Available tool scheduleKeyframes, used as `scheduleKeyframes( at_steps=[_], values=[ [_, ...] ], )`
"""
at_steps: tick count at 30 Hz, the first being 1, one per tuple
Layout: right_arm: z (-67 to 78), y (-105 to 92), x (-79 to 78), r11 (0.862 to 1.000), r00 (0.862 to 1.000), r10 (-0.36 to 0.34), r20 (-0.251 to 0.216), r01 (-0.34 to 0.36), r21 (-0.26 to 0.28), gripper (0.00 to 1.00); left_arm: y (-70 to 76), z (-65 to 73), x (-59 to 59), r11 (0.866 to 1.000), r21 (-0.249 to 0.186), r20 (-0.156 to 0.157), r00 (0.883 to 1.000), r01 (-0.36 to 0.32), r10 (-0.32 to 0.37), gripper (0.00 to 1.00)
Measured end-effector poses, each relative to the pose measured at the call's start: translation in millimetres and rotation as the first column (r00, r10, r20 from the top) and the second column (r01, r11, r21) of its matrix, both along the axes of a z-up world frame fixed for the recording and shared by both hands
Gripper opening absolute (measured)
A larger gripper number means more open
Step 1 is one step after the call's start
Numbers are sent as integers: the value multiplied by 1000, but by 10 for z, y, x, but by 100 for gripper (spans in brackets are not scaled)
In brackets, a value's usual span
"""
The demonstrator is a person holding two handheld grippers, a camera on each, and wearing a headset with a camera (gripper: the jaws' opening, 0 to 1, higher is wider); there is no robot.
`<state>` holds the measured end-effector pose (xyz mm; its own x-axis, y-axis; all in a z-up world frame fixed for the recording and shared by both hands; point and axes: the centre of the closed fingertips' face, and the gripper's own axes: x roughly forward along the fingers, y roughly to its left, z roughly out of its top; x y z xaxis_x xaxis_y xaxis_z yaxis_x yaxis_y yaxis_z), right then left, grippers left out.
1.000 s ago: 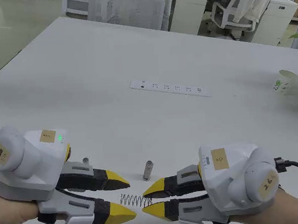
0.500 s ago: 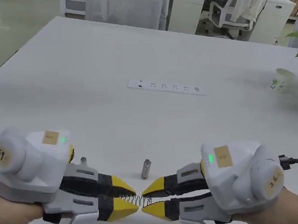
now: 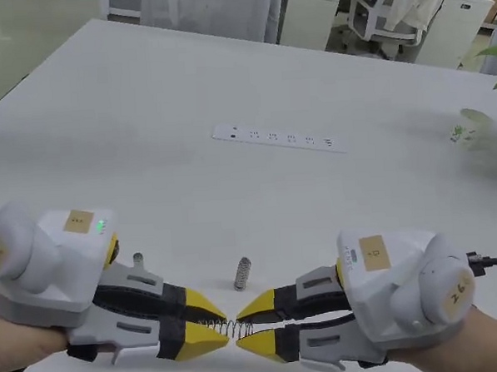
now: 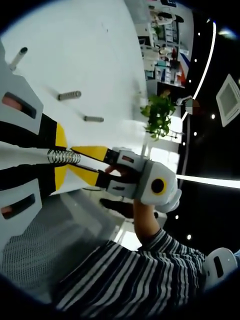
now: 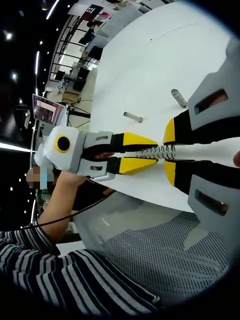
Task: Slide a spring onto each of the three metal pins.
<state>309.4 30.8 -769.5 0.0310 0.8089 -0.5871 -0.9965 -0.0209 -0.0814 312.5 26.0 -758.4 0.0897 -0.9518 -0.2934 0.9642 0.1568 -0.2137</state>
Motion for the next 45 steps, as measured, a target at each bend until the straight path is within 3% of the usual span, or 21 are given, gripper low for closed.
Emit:
scheduleKeyframes(
  at_steps=[12, 20, 25, 31, 45],
  values=[
    [-90, -116, -4, 998, 998, -55, -35, 55, -8, 14, 0, -39, -33, 998, 22, 39, 997, 60, -61, 2],
    [-72, -67, -25, 997, 995, -71, -73, 74, 29, 11, -40, -25, -73, 995, 28, 48, 994, 92, -94, 2],
    [-80, -78, -30, 996, 993, -82, -88, 84, 25, 8, -50, -27, -62, 995, 32, 52, 994, 91, -93, 2],
    [-9, -91, 6, 996, 996, -85, -33, 86, 26, 7, -58, -35, -19, 997, 36, 55, 996, 66, -68, 2],
    [177, -34, 6, 999, 999, -33, 15, 32, 42, 7, -53, -65, -6, 997, 62, 79, 996, 45, -50, 2]
  ],
)
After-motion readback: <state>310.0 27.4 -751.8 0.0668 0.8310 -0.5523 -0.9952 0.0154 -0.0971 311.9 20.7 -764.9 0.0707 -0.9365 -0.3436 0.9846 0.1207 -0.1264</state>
